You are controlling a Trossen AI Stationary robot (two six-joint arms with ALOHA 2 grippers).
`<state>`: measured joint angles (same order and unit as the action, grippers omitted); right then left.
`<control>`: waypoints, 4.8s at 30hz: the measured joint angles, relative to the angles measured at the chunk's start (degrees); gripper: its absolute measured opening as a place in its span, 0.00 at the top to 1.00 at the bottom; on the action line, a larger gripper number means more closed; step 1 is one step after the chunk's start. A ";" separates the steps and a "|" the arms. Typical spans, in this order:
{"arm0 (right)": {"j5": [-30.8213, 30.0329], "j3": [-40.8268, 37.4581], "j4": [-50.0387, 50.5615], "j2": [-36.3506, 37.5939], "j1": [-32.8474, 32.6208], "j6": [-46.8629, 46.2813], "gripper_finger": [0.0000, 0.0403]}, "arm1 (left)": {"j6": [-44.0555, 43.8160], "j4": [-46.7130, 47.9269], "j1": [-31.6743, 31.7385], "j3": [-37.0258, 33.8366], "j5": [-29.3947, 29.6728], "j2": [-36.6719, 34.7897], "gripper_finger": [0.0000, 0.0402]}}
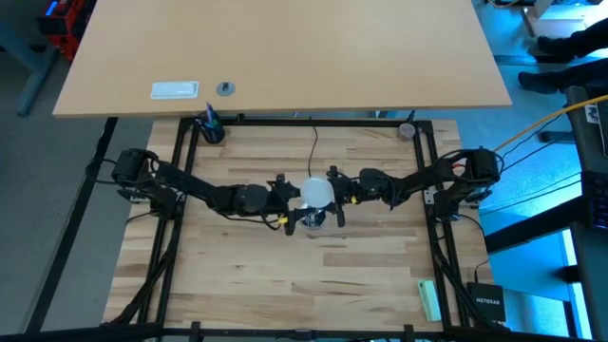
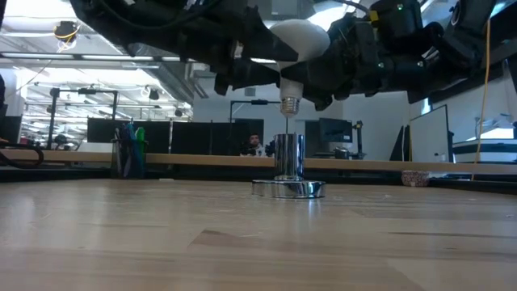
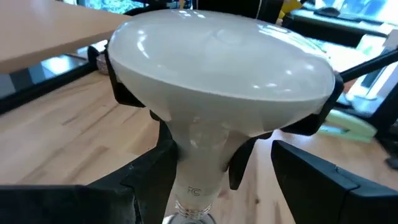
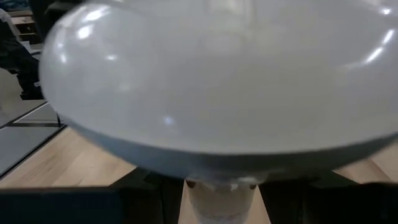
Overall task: Screw lightbulb
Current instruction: Insert the lightbulb on the lamp
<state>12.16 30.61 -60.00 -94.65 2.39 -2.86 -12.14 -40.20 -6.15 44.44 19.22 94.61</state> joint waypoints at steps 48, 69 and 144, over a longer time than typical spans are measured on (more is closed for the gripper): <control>2.82 2.07 1.51 -0.37 -0.56 -1.13 0.52 | 4.86 3.21 1.02 4.73 -0.87 1.86 0.53; 1.48 2.08 15.53 6.77 0.05 5.50 0.35 | 8.82 8.38 0.57 4.29 0.06 -2.52 0.63; -2.71 6.54 30.75 15.63 -0.54 9.82 0.98 | 5.67 9.56 0.37 4.16 -1.06 -3.10 0.56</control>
<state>9.45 37.15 -29.26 -79.02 1.85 6.96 -6.47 -30.64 -5.78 48.60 18.15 91.50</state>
